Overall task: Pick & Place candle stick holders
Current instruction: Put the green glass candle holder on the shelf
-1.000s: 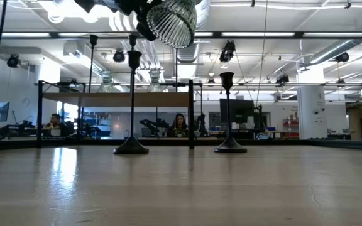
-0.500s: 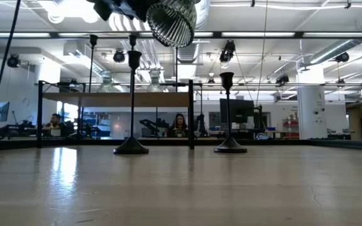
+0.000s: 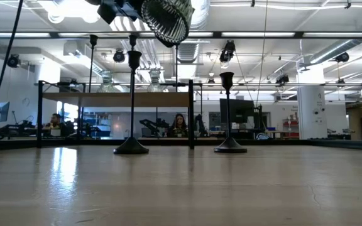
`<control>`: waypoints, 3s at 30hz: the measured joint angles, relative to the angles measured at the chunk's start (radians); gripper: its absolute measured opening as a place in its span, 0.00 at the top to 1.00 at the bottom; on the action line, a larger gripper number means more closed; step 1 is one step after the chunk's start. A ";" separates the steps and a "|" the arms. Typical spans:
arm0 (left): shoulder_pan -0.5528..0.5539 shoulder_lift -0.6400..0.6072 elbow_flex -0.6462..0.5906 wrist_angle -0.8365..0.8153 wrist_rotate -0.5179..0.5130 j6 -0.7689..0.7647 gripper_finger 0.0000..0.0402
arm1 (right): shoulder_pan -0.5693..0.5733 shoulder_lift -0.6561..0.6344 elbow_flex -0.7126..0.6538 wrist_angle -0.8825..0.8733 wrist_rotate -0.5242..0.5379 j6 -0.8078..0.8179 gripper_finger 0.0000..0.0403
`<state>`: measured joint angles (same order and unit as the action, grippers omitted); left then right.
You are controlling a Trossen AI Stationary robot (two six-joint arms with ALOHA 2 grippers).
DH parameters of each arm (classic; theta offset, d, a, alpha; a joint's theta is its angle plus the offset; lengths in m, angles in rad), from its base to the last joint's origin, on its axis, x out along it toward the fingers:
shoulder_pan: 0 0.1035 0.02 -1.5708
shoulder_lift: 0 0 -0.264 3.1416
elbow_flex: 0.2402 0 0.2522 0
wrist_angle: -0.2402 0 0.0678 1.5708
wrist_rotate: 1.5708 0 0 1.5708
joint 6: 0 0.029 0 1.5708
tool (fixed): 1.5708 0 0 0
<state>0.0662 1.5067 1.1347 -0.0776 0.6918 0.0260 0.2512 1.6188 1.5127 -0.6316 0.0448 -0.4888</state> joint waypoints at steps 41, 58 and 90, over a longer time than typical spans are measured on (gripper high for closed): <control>0.000 0.012 0.005 0.015 0.023 0.040 0.68 | -0.019 0.005 0.000 0.045 0.040 -0.049 0.95; 0.005 -0.032 0.006 -0.010 0.021 0.088 0.69 | -0.025 -0.070 0.002 -0.164 0.146 0.306 0.57; 0.158 -0.521 -0.267 0.059 -1.259 -0.031 0.69 | -0.037 -0.752 -0.663 0.055 0.615 0.805 0.63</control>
<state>0.2238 0.9856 0.8675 -0.0183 -0.5671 -0.0046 0.2142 0.8671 0.8497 -0.5769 0.6598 0.3166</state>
